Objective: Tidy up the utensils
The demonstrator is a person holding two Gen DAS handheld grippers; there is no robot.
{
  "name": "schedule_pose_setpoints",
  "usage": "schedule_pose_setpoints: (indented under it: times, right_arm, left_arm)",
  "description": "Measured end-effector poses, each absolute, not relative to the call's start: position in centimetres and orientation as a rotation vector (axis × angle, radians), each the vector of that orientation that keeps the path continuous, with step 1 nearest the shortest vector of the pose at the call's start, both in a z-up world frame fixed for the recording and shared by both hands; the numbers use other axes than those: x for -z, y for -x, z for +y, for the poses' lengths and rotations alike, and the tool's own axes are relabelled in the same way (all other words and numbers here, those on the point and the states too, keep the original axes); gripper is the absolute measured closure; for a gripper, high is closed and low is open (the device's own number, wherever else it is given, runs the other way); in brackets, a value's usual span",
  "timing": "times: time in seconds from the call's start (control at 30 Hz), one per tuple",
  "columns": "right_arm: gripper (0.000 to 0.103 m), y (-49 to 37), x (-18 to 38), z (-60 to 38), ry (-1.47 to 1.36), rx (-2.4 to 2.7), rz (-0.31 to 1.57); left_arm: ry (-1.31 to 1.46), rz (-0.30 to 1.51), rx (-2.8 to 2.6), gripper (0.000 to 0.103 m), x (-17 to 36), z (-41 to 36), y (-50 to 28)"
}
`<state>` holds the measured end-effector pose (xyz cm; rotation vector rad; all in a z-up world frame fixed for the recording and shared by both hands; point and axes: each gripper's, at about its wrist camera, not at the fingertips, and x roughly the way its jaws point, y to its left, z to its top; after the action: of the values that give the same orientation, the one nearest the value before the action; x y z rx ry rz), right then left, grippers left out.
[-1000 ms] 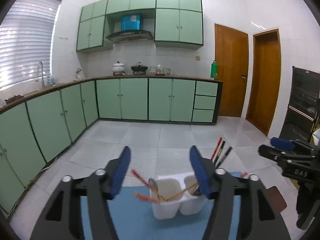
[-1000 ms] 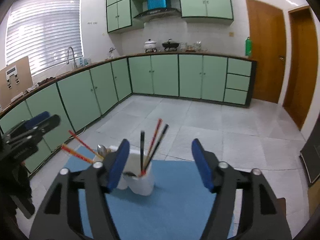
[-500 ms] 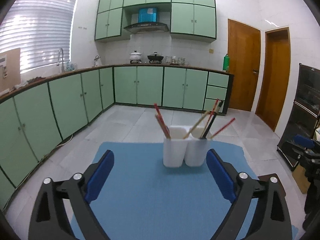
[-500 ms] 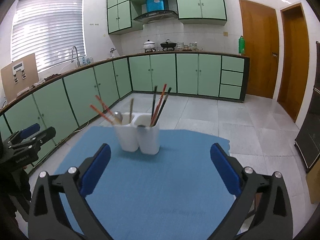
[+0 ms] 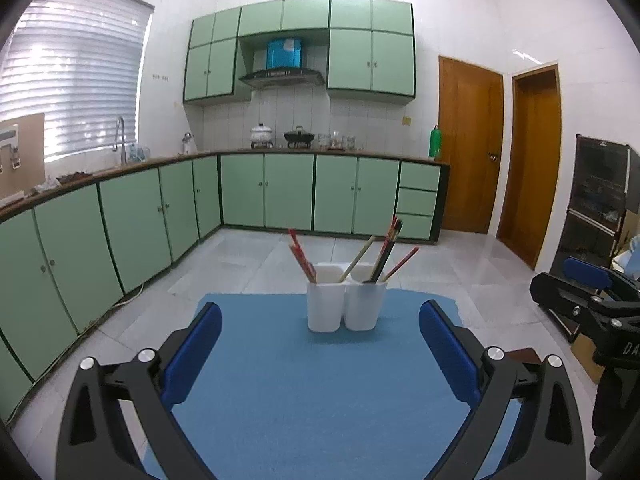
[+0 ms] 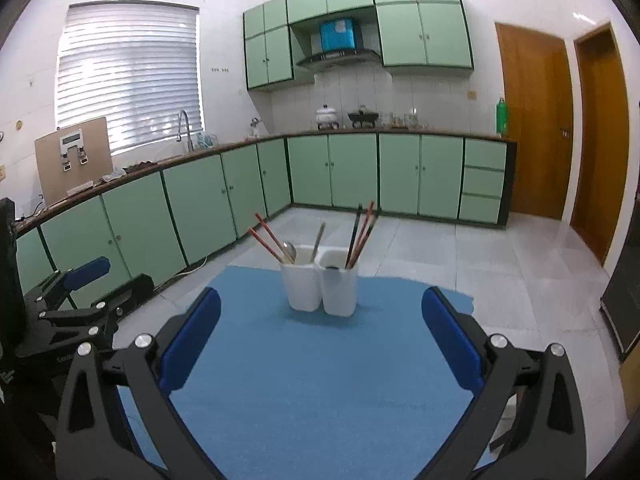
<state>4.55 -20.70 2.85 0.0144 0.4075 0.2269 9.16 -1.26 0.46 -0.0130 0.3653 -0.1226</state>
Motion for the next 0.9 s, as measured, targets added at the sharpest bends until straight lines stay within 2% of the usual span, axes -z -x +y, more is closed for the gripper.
schedule_pose_setpoints:
  times: [0.5, 0.9]
  right_arm:
    - [0.005, -1.3, -4.4, -20.2, -0.005, -0.203, 0.36]
    - [0.005, -0.8, -4.5, -20.0, 0.001, -0.196, 0.35]
  left_arm:
    - [-0.007, 0.296, 0.107, 0.006, -2.2, -2.0, -4.9]
    - [-0.015, 0.292, 0.102, 0.006, -2.4, -2.5, -4.5]
